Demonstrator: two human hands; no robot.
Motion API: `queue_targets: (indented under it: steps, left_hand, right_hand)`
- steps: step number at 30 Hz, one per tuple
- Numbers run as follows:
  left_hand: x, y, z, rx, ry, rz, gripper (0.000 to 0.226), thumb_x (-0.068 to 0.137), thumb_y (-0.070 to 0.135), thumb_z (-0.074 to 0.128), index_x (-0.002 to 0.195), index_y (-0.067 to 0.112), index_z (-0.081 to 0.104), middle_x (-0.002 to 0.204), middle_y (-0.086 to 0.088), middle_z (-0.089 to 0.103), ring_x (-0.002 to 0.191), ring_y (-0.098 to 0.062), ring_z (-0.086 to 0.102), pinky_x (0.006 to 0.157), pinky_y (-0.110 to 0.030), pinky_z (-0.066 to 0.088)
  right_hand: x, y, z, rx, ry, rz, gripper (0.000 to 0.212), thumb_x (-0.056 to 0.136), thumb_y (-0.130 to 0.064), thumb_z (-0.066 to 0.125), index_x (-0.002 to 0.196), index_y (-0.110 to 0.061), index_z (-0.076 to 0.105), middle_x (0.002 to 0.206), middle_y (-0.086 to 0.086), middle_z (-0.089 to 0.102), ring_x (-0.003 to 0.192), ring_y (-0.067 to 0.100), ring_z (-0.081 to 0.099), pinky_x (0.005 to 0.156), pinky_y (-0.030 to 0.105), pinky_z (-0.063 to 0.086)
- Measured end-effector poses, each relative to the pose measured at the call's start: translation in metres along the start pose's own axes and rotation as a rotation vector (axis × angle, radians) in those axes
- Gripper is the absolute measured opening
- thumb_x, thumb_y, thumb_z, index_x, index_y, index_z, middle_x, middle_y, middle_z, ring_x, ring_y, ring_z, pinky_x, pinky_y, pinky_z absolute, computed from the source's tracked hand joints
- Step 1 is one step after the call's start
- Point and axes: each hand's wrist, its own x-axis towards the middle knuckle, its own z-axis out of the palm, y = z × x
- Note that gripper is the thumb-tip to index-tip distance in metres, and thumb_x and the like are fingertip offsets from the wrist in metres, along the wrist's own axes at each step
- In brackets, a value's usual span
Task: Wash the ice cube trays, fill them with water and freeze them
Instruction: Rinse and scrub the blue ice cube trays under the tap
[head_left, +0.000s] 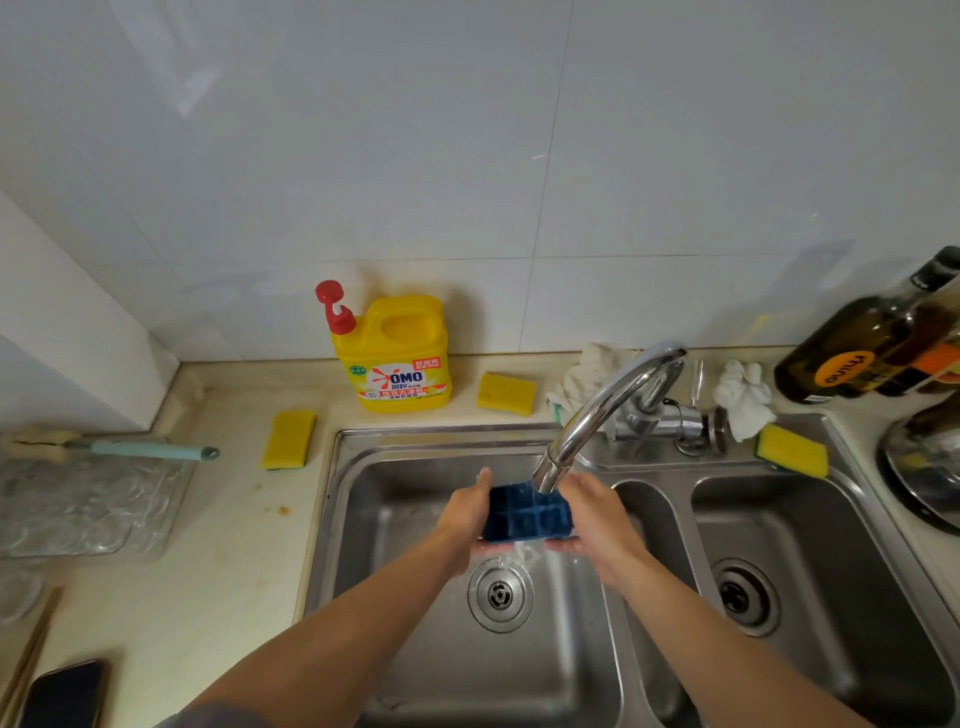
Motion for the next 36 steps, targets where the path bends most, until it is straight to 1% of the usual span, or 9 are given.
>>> queue_targets:
  steps: [3, 6, 9, 13, 19, 23, 29, 32, 36]
  left_hand:
    - [-0.003, 0.001, 0.003, -0.029, -0.062, -0.006, 0.056, 0.106, 0.054, 0.035, 0.11, 0.01, 0.069, 0.1, -0.013, 0.078, 0.093, -0.031, 0.076, 0.085, -0.046, 0.062]
    - [-0.009, 0.003, 0.005, -0.017, -0.125, 0.02, 0.059, 0.107, 0.053, 0.033, 0.111, 0.008, 0.07, 0.097, -0.014, 0.078, 0.09, -0.029, 0.075, 0.069, -0.037, 0.061]
    - [-0.012, 0.003, 0.005, -0.004, -0.051, 0.044, 0.051, 0.107, 0.051, 0.036, 0.108, 0.012, 0.07, 0.099, -0.011, 0.076, 0.089, -0.026, 0.072, 0.062, -0.031, 0.058]
    - [-0.012, 0.001, 0.004, 0.064, 0.007, 0.085, 0.043, 0.106, 0.048, 0.038, 0.101, 0.021, 0.07, 0.096, -0.005, 0.075, 0.089, -0.021, 0.069, 0.071, -0.032, 0.056]
    - [-0.013, -0.002, -0.004, 0.057, -0.095, 0.099, 0.048, 0.106, 0.048, 0.039, 0.1, 0.018, 0.076, 0.08, 0.001, 0.077, 0.08, -0.018, 0.071, 0.064, -0.031, 0.058]
    - [0.001, -0.005, -0.007, -0.061, 0.034, 0.033, 0.044, 0.105, 0.049, 0.044, 0.107, 0.014, 0.07, 0.087, -0.005, 0.08, 0.09, -0.026, 0.075, 0.082, -0.042, 0.061]
    - [0.001, -0.001, -0.007, -0.099, 0.019, 0.047, 0.044, 0.105, 0.049, 0.044, 0.11, 0.012, 0.067, 0.089, -0.009, 0.079, 0.082, -0.027, 0.078, 0.064, -0.035, 0.06]
    - [-0.002, -0.003, -0.004, -0.039, -0.013, 0.082, 0.047, 0.105, 0.05, 0.041, 0.106, 0.014, 0.072, 0.09, -0.008, 0.079, 0.088, -0.027, 0.077, 0.071, -0.037, 0.061]
    - [-0.005, -0.004, 0.003, -0.008, -0.032, 0.115, 0.046, 0.106, 0.049, 0.04, 0.105, 0.015, 0.073, 0.09, -0.003, 0.079, 0.089, -0.024, 0.076, 0.066, -0.033, 0.06]
  right_hand:
    - [-0.002, 0.001, -0.003, 0.03, 0.052, 0.005, 0.014, 0.105, -0.028, 0.055, 0.109, -0.017, 0.063, 0.106, 0.013, 0.07, 0.089, 0.028, 0.075, 0.062, 0.036, 0.062]
    - [-0.002, 0.005, -0.012, 0.112, 0.103, 0.112, 0.018, 0.107, -0.027, 0.052, 0.109, -0.012, 0.062, 0.108, 0.015, 0.067, 0.093, 0.032, 0.071, 0.063, 0.041, 0.061]
    - [-0.003, 0.005, -0.007, 0.087, 0.061, 0.105, 0.019, 0.107, -0.027, 0.05, 0.111, -0.013, 0.063, 0.106, 0.013, 0.067, 0.091, 0.03, 0.072, 0.063, 0.04, 0.062]
    - [-0.003, 0.004, -0.002, 0.187, -0.01, 0.122, 0.025, 0.108, -0.03, 0.049, 0.116, -0.01, 0.062, 0.114, 0.019, 0.068, 0.099, 0.035, 0.072, 0.066, 0.041, 0.063]
    - [-0.004, 0.006, -0.008, 0.253, 0.025, 0.226, 0.031, 0.109, -0.03, 0.047, 0.121, -0.006, 0.062, 0.116, 0.021, 0.07, 0.101, 0.036, 0.071, 0.073, 0.046, 0.06]
    - [-0.01, -0.012, 0.006, 0.209, -0.04, 0.132, 0.021, 0.106, -0.025, 0.053, 0.116, -0.01, 0.065, 0.114, 0.02, 0.071, 0.103, 0.035, 0.072, 0.086, 0.052, 0.062]
    - [-0.012, -0.011, -0.001, 0.259, -0.03, 0.181, 0.028, 0.108, -0.028, 0.051, 0.119, -0.006, 0.064, 0.115, 0.022, 0.07, 0.106, 0.037, 0.07, 0.094, 0.056, 0.058]
    - [-0.011, -0.003, -0.009, 0.381, -0.004, 0.284, 0.032, 0.11, -0.03, 0.047, 0.12, -0.004, 0.061, 0.113, 0.022, 0.069, 0.104, 0.037, 0.068, 0.082, 0.051, 0.058]
    - [-0.01, 0.001, -0.013, 0.329, 0.022, 0.266, 0.036, 0.11, -0.032, 0.046, 0.126, -0.004, 0.062, 0.117, 0.021, 0.07, 0.103, 0.036, 0.069, 0.075, 0.046, 0.057]
